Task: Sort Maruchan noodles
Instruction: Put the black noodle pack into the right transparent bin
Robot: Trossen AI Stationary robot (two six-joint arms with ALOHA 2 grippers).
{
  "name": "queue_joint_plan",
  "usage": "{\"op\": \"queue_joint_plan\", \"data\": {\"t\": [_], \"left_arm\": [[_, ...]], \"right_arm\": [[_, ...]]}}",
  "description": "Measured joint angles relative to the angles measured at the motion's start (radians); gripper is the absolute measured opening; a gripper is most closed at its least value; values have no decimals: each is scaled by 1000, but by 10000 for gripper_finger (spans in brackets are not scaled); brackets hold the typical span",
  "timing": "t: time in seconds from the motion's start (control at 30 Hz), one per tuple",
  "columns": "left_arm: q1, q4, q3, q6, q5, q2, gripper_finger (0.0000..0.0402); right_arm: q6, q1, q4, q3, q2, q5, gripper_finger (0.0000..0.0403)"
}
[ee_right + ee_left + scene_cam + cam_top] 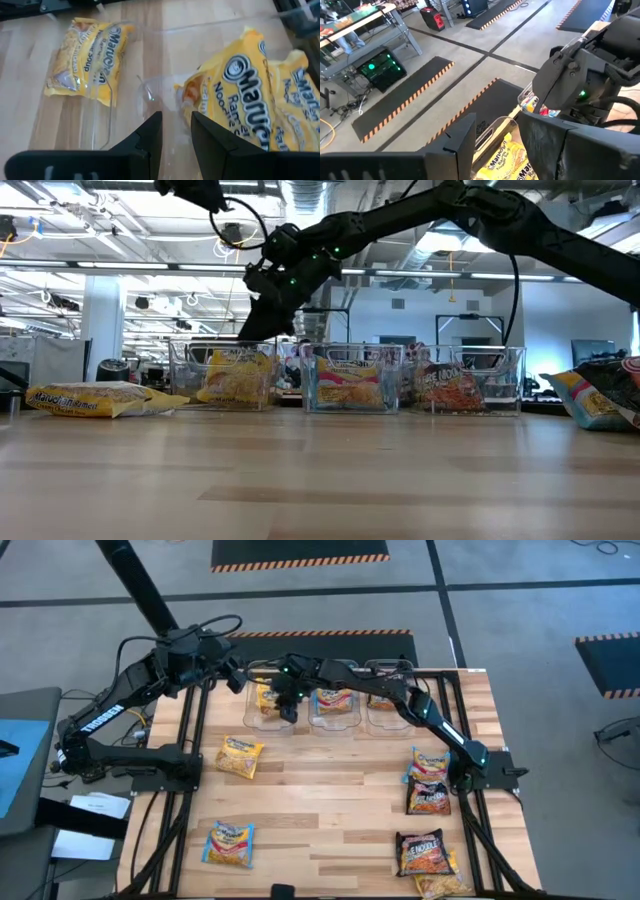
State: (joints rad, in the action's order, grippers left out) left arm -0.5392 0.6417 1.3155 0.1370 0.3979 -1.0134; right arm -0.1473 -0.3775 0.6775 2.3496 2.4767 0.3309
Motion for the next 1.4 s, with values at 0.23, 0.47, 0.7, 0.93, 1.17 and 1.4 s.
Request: {"op": "queue_joint_plan", "data": {"t": [0.23,0.47,0.7,0.93,1.17,1.4], "left_arm": [[0,183,0,-22,-1,0,141],[0,289,0,-101,-83,0,141],[1,296,0,-125,-258,0,141],[1,321,0,-96,-348,0,141],[1,372,0,-72,-448,0,141],[25,387,0,-2,-484,0,141]], "right_arm": [[8,-5,97,3,-67,0,127],[-30,-5,165,3,-159,-18,128],[-44,3,264,3,-252,-23,128],[-15,41,449,3,-327,-24,156],[121,114,700,3,-370,-23,198],[252,236,888,-28,-366,-22,210]]}}
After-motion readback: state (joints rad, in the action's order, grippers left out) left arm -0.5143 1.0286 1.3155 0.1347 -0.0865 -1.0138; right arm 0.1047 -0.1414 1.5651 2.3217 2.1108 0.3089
